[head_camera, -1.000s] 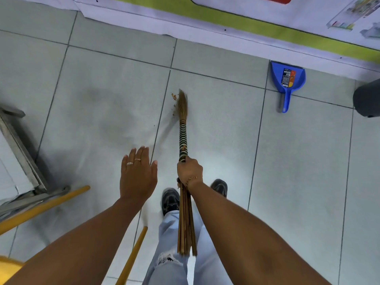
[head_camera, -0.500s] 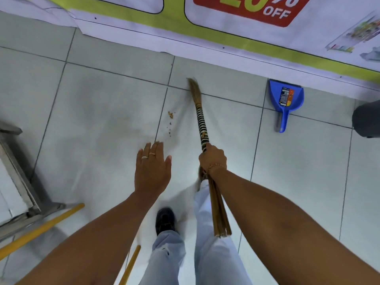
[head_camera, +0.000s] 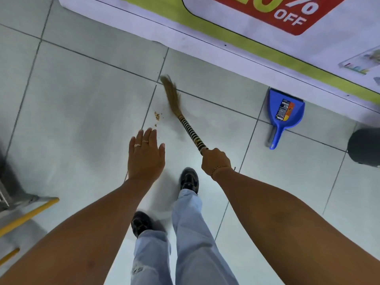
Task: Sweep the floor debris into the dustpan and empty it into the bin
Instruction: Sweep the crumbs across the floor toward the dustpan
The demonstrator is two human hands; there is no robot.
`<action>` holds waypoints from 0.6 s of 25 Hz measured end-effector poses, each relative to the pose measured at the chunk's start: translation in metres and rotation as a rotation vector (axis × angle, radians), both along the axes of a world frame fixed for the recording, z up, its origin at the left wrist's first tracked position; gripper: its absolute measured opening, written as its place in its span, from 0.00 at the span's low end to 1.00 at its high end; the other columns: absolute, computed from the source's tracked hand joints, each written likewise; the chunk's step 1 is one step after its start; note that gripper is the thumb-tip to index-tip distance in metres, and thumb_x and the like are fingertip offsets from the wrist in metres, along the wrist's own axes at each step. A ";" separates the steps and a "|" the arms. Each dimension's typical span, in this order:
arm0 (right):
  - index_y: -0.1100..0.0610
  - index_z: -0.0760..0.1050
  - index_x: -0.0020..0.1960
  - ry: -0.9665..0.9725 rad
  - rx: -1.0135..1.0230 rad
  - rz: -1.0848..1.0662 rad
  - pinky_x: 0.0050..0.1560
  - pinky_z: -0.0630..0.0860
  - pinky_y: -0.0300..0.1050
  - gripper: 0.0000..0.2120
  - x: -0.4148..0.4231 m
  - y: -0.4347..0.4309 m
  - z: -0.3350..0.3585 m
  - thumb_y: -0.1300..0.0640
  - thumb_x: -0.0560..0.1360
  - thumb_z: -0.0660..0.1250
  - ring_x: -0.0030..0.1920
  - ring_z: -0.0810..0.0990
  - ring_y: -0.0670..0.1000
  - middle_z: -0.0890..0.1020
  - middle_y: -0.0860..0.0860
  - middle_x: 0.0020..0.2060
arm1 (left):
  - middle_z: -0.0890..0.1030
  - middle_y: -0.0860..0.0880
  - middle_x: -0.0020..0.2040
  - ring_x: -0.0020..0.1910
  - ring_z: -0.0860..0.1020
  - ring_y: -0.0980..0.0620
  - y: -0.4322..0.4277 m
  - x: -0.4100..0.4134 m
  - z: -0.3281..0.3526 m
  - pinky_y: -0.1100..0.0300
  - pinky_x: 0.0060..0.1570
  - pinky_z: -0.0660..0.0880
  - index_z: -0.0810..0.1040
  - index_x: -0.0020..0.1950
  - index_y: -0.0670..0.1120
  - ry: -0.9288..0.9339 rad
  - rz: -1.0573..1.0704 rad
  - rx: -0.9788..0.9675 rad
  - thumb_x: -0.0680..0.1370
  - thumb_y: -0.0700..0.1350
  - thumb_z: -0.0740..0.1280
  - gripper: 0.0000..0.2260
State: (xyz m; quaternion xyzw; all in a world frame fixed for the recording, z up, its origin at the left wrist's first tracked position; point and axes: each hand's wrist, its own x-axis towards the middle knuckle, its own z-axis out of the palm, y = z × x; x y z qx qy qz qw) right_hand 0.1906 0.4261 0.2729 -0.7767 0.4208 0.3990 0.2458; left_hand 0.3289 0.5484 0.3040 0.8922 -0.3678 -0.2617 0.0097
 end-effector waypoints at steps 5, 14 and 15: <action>0.57 0.67 0.70 -0.001 0.003 0.186 0.46 0.74 0.48 0.19 -0.022 -0.004 0.006 0.60 0.81 0.51 0.55 0.79 0.58 0.79 0.57 0.57 | 0.68 0.40 0.72 0.74 0.61 0.40 -0.004 -0.004 0.001 0.45 0.73 0.56 0.63 0.72 0.38 0.005 -0.053 0.043 0.80 0.46 0.57 0.22; 0.54 0.62 0.73 -0.033 -0.025 0.375 0.42 0.72 0.48 0.21 -0.088 0.002 0.024 0.61 0.80 0.51 0.51 0.81 0.58 0.80 0.57 0.54 | 0.68 0.40 0.72 0.74 0.61 0.40 0.008 -0.020 0.013 0.45 0.73 0.56 0.63 0.71 0.38 0.008 -0.059 0.051 0.80 0.46 0.58 0.22; 0.53 0.59 0.74 -0.052 -0.038 0.345 0.42 0.72 0.48 0.23 -0.094 0.004 0.025 0.61 0.80 0.52 0.51 0.80 0.58 0.79 0.57 0.55 | 0.68 0.40 0.72 0.74 0.61 0.41 0.009 -0.021 0.014 0.45 0.73 0.56 0.63 0.72 0.38 0.005 -0.057 0.047 0.80 0.46 0.57 0.22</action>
